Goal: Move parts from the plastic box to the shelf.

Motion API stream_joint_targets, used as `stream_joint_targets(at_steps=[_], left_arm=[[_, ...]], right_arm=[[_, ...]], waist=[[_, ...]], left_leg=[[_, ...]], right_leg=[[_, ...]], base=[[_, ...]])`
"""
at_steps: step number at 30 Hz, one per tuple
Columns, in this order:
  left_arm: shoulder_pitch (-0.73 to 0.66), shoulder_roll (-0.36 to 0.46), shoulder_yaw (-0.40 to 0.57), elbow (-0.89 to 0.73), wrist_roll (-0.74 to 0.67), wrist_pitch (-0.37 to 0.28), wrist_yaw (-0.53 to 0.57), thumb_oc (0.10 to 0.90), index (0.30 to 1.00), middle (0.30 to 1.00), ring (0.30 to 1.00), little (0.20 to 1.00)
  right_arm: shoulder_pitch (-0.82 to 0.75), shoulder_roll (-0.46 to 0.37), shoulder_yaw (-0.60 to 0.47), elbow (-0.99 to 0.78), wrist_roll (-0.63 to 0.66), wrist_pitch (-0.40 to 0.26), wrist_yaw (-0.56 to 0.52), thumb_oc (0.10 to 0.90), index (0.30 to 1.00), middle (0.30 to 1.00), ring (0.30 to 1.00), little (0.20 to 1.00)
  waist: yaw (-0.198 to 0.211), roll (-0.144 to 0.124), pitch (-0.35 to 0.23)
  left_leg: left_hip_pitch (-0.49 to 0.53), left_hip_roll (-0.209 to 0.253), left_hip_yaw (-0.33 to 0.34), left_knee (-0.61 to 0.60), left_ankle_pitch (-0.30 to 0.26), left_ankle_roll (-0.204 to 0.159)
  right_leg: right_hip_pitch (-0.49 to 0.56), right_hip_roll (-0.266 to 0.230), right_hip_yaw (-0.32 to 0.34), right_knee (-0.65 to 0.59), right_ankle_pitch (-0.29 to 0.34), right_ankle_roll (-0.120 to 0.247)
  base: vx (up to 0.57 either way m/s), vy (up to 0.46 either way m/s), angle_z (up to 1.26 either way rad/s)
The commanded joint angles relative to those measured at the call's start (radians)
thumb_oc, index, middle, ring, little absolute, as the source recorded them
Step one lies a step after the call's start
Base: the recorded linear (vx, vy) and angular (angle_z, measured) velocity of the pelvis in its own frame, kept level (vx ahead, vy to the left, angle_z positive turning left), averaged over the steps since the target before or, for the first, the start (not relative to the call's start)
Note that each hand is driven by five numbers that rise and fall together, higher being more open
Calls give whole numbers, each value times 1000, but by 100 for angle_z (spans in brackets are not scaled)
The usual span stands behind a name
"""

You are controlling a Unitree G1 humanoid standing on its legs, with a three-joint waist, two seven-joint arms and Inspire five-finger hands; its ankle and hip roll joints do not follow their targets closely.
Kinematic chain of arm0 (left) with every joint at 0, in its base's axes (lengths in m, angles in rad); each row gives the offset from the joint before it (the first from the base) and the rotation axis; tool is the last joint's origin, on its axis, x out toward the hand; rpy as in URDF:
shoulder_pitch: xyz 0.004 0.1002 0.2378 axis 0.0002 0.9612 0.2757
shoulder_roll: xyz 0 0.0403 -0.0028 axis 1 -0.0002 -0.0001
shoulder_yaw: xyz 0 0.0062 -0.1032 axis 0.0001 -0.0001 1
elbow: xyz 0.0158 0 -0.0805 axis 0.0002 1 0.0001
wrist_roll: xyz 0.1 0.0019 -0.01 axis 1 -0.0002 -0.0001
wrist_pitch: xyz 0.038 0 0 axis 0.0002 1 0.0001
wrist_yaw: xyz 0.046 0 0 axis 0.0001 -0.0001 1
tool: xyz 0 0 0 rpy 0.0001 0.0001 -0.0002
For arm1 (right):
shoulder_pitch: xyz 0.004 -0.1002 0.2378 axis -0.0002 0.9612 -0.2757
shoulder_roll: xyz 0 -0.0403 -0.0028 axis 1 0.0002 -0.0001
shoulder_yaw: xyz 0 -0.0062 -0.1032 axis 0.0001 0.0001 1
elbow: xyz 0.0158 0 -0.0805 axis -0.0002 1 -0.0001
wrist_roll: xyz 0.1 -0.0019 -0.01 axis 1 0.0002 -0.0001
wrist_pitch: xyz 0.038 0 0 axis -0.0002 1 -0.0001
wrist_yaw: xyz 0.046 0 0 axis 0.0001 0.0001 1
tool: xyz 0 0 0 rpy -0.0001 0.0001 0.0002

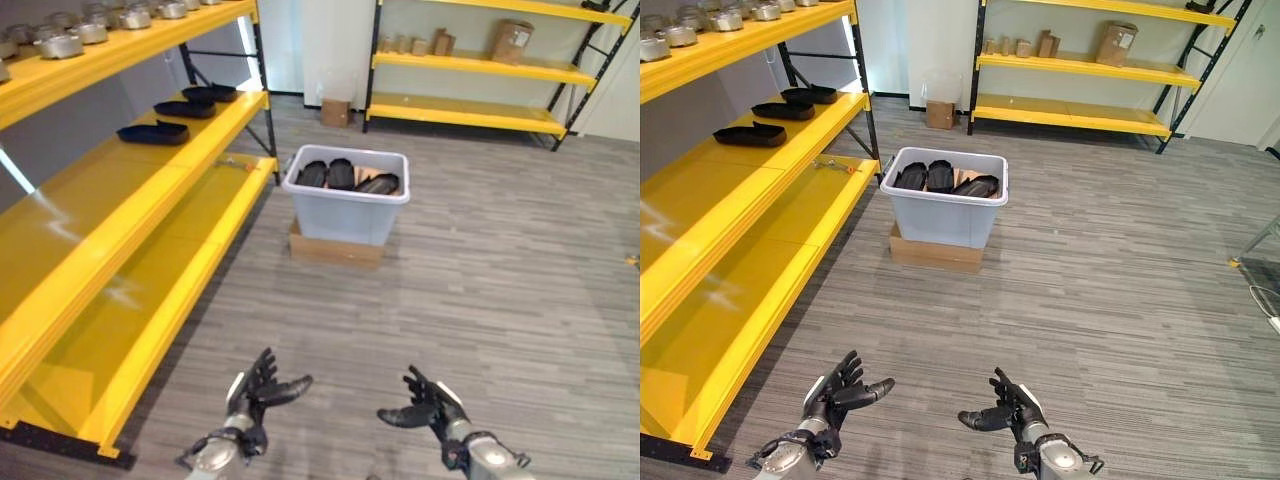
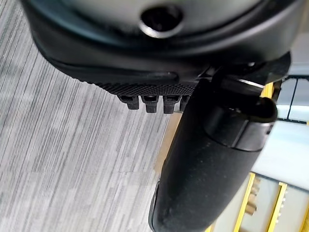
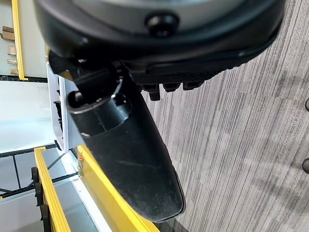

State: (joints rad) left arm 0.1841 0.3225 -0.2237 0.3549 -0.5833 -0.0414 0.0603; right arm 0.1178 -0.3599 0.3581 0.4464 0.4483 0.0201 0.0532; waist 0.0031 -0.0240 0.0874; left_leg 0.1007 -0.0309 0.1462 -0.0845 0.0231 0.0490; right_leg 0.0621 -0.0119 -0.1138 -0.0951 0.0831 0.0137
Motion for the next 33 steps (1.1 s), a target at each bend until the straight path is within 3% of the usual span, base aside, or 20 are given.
stream_joint_targets(at_steps=[1,33], left_arm=[[-84,1,9,-11,-9,-84,-21,900,1000,1000,1000,1000],[-95,2,0,14,16,-82,-29,900,1000,1000,1000,1000]], right_arm=[[-64,-8,-16,-43,11,-87,6,900,1000,1000,1000,1000],[-60,-5,-19,-39,2,-88,9,900,1000,1000,1000,1000]], waist=[[-2,-2,-53],[-8,0,-54]], left_leg=[[2,76,-47,-3,-21,-65],[25,72,-49,-3,-39,-61]], right_leg=[[22,-95,28,8,-57,99],[44,-103,21,8,-64,101]], base=[[0,0,0],[2,0,0]])
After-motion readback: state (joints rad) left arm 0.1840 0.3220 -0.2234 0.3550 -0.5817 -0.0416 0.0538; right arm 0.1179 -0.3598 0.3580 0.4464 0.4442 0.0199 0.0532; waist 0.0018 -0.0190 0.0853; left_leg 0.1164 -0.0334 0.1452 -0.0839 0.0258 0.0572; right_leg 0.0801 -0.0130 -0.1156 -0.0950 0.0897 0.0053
